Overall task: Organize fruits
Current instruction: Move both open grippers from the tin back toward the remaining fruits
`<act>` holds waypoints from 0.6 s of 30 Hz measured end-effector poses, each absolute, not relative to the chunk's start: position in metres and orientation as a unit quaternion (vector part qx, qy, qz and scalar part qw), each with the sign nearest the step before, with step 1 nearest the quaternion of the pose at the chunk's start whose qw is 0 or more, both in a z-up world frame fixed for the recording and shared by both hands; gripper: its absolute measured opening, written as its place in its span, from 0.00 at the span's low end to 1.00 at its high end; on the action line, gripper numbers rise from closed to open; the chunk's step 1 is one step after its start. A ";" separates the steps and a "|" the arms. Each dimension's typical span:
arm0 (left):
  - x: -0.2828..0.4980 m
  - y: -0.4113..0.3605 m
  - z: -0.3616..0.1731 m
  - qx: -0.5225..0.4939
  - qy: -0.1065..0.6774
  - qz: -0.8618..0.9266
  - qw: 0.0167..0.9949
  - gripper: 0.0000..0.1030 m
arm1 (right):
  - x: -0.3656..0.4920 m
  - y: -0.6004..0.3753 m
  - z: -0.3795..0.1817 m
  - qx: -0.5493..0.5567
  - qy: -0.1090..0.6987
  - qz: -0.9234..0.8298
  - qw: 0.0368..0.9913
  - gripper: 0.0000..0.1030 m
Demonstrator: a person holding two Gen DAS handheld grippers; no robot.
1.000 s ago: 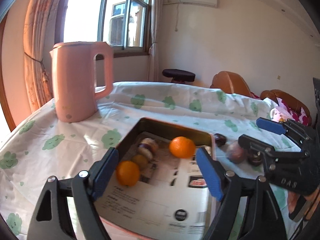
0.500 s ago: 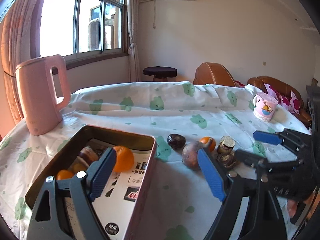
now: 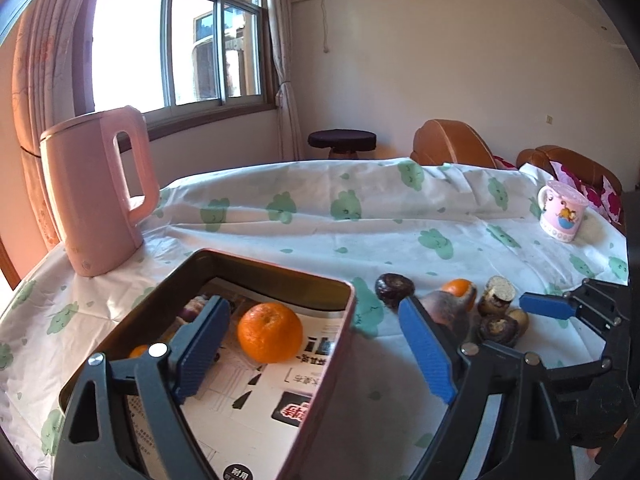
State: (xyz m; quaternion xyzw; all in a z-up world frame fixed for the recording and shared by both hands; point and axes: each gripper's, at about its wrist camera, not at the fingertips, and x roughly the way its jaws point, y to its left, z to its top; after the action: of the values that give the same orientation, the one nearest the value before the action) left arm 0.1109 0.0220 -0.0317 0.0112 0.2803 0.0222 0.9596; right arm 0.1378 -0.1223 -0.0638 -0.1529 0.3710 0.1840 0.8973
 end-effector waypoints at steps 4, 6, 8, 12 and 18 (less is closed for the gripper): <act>0.113 0.029 -0.031 0.003 0.285 0.024 0.958 0.86 | 0.142 -0.118 -0.065 -0.171 0.371 0.171 0.897 0.56; 0.111 0.026 -0.030 0.007 0.284 0.018 0.958 0.86 | 0.139 -0.115 -0.065 -0.185 0.366 0.171 0.896 0.54; 0.108 0.022 -0.028 0.007 0.282 0.008 0.959 0.86 | 0.133 -0.113 -0.064 -0.200 0.359 0.176 0.895 0.53; 0.108 0.009 -0.023 0.007 0.285 -0.017 0.958 0.86 | 0.126 -0.109 -0.064 -0.224 0.354 0.180 0.890 0.53; 0.113 -0.005 -0.027 0.013 0.300 -0.041 0.953 0.86 | 0.140 -0.124 -0.065 -0.197 0.367 0.171 0.893 0.48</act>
State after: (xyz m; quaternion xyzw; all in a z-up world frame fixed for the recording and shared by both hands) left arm 0.1134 -0.0050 -0.0273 0.0133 0.2997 -0.0406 0.9531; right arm 0.1401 -0.1244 -0.0650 -0.1970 0.3669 0.1715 0.8928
